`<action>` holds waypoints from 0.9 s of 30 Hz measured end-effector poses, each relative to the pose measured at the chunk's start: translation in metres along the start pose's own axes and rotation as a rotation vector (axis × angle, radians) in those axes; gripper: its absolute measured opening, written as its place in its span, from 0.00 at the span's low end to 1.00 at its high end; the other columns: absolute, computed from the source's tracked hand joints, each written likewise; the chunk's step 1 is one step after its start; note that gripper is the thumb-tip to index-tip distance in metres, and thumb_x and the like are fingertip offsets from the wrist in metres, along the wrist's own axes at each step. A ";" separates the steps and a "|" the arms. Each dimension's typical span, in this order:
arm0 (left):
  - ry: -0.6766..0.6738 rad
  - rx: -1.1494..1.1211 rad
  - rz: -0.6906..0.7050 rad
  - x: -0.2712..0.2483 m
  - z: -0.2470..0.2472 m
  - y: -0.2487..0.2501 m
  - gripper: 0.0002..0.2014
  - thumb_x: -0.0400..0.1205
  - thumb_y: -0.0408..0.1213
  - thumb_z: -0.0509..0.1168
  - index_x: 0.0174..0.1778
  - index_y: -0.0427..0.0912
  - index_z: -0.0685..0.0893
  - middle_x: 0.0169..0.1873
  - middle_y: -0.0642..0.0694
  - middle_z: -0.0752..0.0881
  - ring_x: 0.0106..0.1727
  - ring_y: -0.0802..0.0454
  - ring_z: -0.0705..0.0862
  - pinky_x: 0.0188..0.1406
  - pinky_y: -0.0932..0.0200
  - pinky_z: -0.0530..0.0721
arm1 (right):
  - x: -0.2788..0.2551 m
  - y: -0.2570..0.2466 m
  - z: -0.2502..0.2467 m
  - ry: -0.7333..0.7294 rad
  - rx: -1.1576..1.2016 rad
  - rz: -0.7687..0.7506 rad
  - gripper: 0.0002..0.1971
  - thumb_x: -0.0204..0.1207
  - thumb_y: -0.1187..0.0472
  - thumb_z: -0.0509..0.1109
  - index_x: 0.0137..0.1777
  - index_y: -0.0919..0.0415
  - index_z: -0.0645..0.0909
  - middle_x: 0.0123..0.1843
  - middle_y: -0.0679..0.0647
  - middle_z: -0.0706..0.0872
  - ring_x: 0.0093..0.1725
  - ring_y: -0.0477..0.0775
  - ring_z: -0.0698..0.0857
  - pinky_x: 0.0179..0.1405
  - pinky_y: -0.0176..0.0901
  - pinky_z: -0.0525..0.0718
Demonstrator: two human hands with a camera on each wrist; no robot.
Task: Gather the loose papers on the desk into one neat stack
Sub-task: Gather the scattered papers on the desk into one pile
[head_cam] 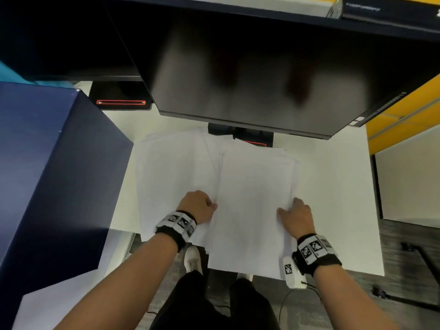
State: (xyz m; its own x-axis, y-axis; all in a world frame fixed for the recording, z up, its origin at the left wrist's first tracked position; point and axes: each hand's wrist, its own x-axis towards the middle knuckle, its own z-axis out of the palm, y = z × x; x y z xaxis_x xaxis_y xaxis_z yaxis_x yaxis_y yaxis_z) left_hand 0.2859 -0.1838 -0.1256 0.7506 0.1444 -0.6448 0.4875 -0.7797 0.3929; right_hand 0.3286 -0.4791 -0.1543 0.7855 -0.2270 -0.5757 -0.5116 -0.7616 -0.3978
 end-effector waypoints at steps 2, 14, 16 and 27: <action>0.160 -0.075 -0.106 0.008 -0.022 -0.026 0.24 0.78 0.59 0.68 0.62 0.45 0.86 0.58 0.46 0.88 0.62 0.44 0.85 0.60 0.56 0.82 | 0.010 0.007 -0.015 0.068 0.105 0.077 0.35 0.76 0.51 0.71 0.80 0.64 0.66 0.75 0.67 0.73 0.72 0.69 0.76 0.70 0.54 0.75; 0.395 -0.469 -0.446 0.049 -0.069 -0.059 0.41 0.71 0.49 0.80 0.75 0.36 0.70 0.69 0.35 0.81 0.68 0.33 0.82 0.64 0.45 0.82 | 0.038 -0.043 -0.009 0.030 0.179 -0.066 0.36 0.67 0.48 0.74 0.74 0.64 0.73 0.68 0.64 0.82 0.61 0.65 0.85 0.65 0.55 0.84; 0.393 -0.486 -0.359 0.048 -0.060 -0.044 0.40 0.73 0.47 0.80 0.76 0.37 0.69 0.68 0.34 0.81 0.67 0.34 0.83 0.61 0.48 0.82 | 0.037 -0.048 -0.002 0.012 0.169 -0.087 0.36 0.69 0.52 0.75 0.76 0.63 0.71 0.70 0.63 0.79 0.63 0.65 0.83 0.66 0.56 0.82; 0.210 -0.336 -0.247 0.024 -0.031 -0.044 0.30 0.73 0.52 0.78 0.64 0.36 0.84 0.61 0.39 0.89 0.62 0.40 0.86 0.51 0.59 0.80 | 0.006 -0.021 -0.003 0.011 0.122 -0.069 0.32 0.80 0.53 0.70 0.80 0.64 0.65 0.73 0.66 0.71 0.69 0.67 0.77 0.68 0.50 0.74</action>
State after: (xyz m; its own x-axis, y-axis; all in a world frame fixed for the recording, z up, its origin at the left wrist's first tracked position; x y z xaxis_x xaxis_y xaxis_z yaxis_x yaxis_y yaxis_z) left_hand 0.2966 -0.1269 -0.1380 0.6510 0.4483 -0.6125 0.7545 -0.4708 0.4573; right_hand 0.3447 -0.4656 -0.1471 0.8238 -0.1838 -0.5362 -0.4940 -0.6967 -0.5202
